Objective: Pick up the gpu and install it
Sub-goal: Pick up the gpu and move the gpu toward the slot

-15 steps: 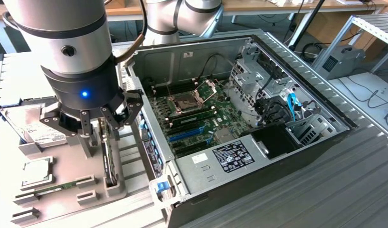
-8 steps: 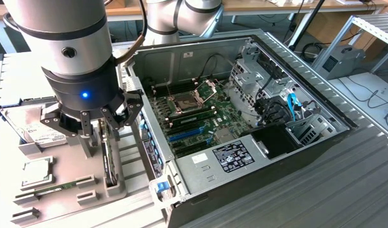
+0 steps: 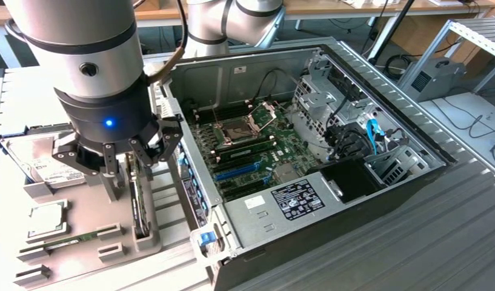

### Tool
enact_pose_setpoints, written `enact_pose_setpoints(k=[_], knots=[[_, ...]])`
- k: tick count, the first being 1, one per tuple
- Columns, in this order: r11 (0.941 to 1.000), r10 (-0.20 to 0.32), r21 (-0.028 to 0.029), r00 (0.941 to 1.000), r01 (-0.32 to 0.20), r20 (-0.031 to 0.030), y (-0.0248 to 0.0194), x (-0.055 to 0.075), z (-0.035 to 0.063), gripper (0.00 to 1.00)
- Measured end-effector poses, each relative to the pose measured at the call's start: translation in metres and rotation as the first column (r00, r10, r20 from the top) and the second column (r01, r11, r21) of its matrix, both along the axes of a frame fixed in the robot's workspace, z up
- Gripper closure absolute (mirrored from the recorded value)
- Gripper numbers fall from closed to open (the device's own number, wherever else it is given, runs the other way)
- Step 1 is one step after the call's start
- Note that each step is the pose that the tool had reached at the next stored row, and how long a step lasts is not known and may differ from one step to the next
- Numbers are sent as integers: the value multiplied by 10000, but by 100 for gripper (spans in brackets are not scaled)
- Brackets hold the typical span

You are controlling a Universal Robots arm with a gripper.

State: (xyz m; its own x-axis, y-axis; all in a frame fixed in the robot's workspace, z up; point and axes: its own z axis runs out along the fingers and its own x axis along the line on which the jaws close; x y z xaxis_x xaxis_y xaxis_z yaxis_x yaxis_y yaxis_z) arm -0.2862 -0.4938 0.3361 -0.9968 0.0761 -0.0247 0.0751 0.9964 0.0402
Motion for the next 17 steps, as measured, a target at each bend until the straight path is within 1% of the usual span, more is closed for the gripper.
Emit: enact_pose_setpoints(k=[17], knots=[[10000,0,-1,10000,0,0,0,0,-35,58]])
